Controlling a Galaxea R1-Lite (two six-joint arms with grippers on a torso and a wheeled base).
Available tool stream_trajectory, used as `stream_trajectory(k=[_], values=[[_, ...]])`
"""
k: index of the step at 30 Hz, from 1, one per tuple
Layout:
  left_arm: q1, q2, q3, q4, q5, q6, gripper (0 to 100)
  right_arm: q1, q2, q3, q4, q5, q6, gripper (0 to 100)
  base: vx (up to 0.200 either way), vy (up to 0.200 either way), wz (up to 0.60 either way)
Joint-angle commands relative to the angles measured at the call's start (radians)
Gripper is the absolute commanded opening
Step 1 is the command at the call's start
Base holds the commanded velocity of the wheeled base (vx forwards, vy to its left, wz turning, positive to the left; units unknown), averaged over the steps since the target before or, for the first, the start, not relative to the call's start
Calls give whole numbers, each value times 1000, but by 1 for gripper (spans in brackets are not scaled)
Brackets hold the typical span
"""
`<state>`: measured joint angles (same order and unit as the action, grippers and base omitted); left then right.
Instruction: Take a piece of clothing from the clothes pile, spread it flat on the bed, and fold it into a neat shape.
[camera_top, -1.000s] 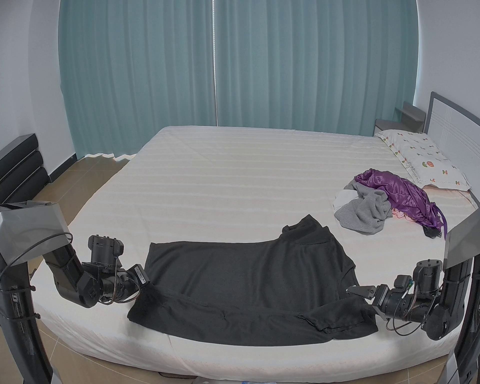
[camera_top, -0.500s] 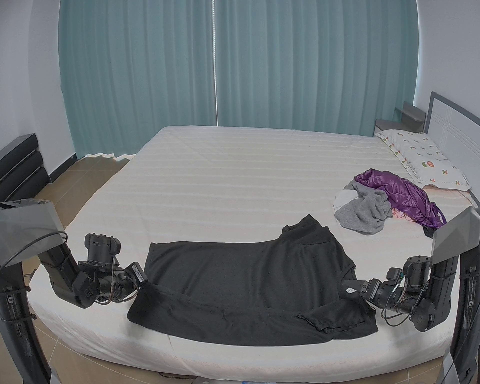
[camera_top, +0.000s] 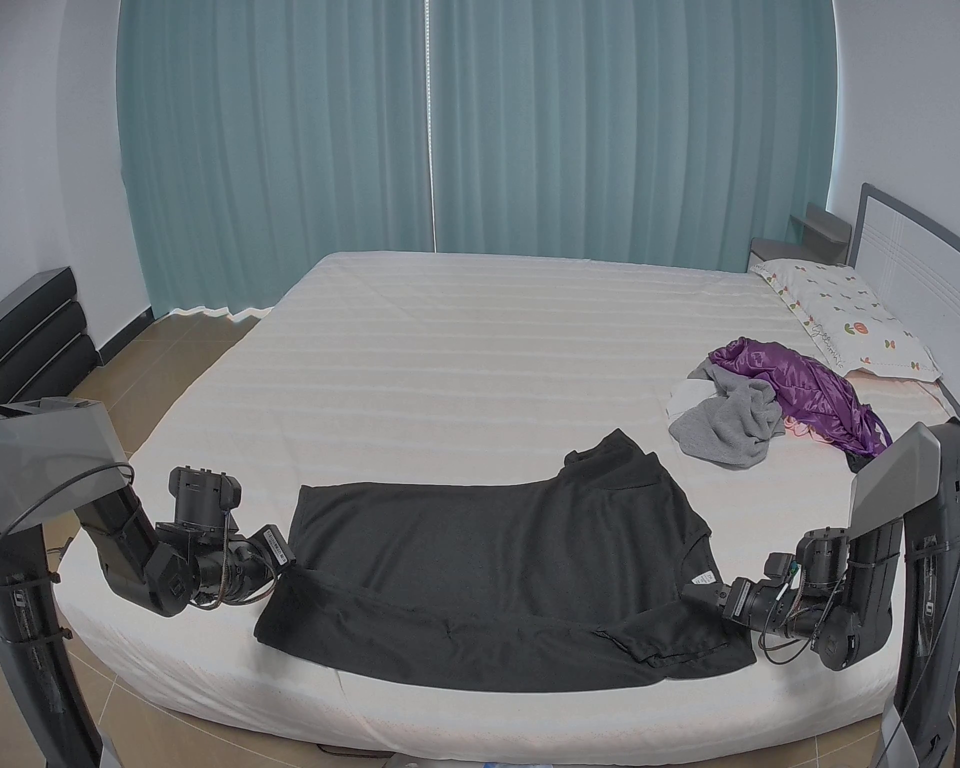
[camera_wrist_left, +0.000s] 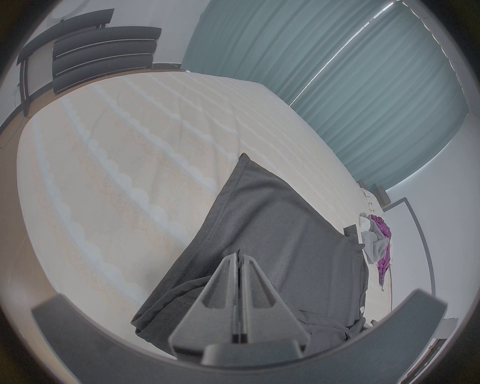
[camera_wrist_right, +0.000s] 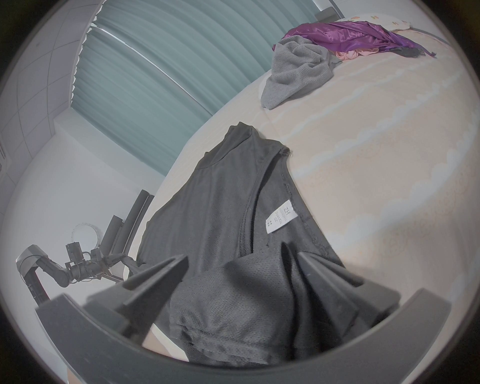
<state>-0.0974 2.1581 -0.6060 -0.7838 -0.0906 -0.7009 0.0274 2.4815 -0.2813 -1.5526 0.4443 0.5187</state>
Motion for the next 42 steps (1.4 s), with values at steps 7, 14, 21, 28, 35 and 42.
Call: stream_trajectory(k=[7, 14, 21, 28, 35, 42], values=[[-1, -15, 8, 1, 2, 1, 0, -14, -12, 20, -14, 4, -3, 0, 0, 0, 0], [2, -78, 63, 5, 2, 3, 0, -41, -87, 88, -14, 30, 3, 0, 0, 0, 0], [7, -136, 123, 3, 2, 3, 0, -55, -177, 178, -15, 67, 9, 0, 0, 0, 0], [8, -215, 180, 5, 0, 6, 0, -107, -279, 255, -15, 97, 9, 0, 0, 0, 0], [21, -265, 222, 5, 0, 7, 0, -119, -372, 281, 49, 129, 9, 0, 0, 0, 0], [42, -296, 258, 6, 0, 11, 0, -110, -497, 281, 212, 137, 0, 0, 0, 0, 0]])
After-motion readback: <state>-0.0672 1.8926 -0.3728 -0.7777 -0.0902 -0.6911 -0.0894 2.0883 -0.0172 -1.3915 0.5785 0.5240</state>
